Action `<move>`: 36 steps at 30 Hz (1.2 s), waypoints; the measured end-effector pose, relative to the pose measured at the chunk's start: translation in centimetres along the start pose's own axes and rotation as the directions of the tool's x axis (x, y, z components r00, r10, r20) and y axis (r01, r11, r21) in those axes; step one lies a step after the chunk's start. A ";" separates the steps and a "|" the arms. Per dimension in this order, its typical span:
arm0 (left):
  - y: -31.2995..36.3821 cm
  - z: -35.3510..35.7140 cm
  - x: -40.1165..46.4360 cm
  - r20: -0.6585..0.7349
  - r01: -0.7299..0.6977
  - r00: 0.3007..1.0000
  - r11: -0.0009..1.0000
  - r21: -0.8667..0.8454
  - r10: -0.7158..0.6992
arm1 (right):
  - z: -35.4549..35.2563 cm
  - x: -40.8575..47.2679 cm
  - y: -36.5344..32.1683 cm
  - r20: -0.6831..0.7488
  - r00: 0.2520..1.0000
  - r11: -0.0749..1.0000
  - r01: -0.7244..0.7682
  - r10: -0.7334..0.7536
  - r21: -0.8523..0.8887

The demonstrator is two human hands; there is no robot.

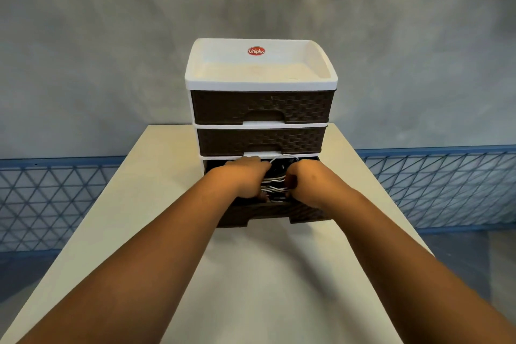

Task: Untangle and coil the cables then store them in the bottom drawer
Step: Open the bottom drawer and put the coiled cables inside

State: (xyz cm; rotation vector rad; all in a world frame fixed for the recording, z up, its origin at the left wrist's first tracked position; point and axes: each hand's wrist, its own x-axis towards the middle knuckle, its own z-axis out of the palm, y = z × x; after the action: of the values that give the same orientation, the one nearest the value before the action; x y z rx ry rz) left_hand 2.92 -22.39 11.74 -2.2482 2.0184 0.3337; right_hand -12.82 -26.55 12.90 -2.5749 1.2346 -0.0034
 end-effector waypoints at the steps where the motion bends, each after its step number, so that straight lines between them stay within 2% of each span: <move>1: -0.4 -0.3 -0.4 -0.017 -0.029 0.999 0.999 -0.039 0.029 | -0.1 0.4 0.2 -0.013 0.999 0.999 0.031 -0.031 0.010; 3: -0.9 -0.7 -1.2 -0.062 -0.075 0.996 0.993 -0.087 0.070 | -0.1 0.9 0.5 -0.037 0.992 0.992 0.124 -0.124 0.007; 5: -1.5 -1.0 -2.0 -0.131 -0.095 0.988 0.990 -0.102 0.082 | 0.1 1.4 0.6 0.002 0.983 0.981 0.186 -0.186 -0.061; 9: -2.7 -0.1 -2.9 -0.196 -0.028 0.981 0.999 -0.043 0.019 | 0.8 2.6 1.4 -0.022 0.972 0.964 0.229 -0.234 -0.137; 13: -4.0 1.0 -3.7 -0.262 -0.024 0.965 0.986 -0.168 -0.021 | 0.8 2.8 2.6 -0.045 0.969 0.967 0.240 -0.244 -0.082; 14: -4.3 1.1 -4.4 -0.307 -0.040 0.951 0.970 -0.240 -0.036 | 0.8 2.2 3.2 -0.096 0.964 0.969 0.245 -0.247 -0.027; 16: -5.1 1.6 -6.6 -0.419 -0.085 0.900 0.897 -0.433 -0.117 | 0.8 0.4 4.9 -0.305 0.929 0.956 0.259 -0.208 0.135; 18: -5.9 2.8 -9.1 -0.469 -0.073 0.850 0.828 -0.556 -0.240 | 1.7 -2.0 6.9 -0.452 0.889 0.921 0.233 -0.071 0.313; 19: -6.3 3.7 -10.1 -0.449 -0.020 0.841 0.811 -0.585 -0.303 | 2.5 -3.1 7.9 -0.440 0.898 0.894 0.197 0.000 0.402; 21: -6.7 5.5 -11.2 -0.350 0.082 0.851 0.757 -0.648 -0.391 | 4.4 -4.2 9.4 -0.330 0.941 0.829 0.126 0.075 0.546; 23: -6.8 6.9 -11.0 -0.277 0.079 0.871 0.674 -0.735 -0.405 | 5.9 -4.0 10.4 -0.261 0.960 0.795 0.080 0.101 0.602; 28: -7.0 7.8 -8.8 -0.310 0.015 0.823 0.563 -0.826 -0.476 | 7.0 -1.1 10.2 -0.264 0.948 0.749 0.044 0.177 0.661; 32: -8.1 7.6 -6.0 -0.305 0.036 0.784 0.531 -0.847 -0.541 | 6.2 1.8 9.7 -0.218 0.954 0.738 -0.006 0.207 0.674; 36: -8.6 6.9 -3.7 -0.313 0.018 0.792 0.532 -0.847 -0.524 | 5.4 4.3 9.4 -0.154 0.971 0.702 -0.020 0.184 0.712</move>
State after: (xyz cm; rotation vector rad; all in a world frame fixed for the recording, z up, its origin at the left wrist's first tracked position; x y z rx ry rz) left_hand 10.43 -16.26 5.34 -3.5789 1.8188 0.8275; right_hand -16.63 -34.07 4.77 -1.8487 1.1415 -0.6304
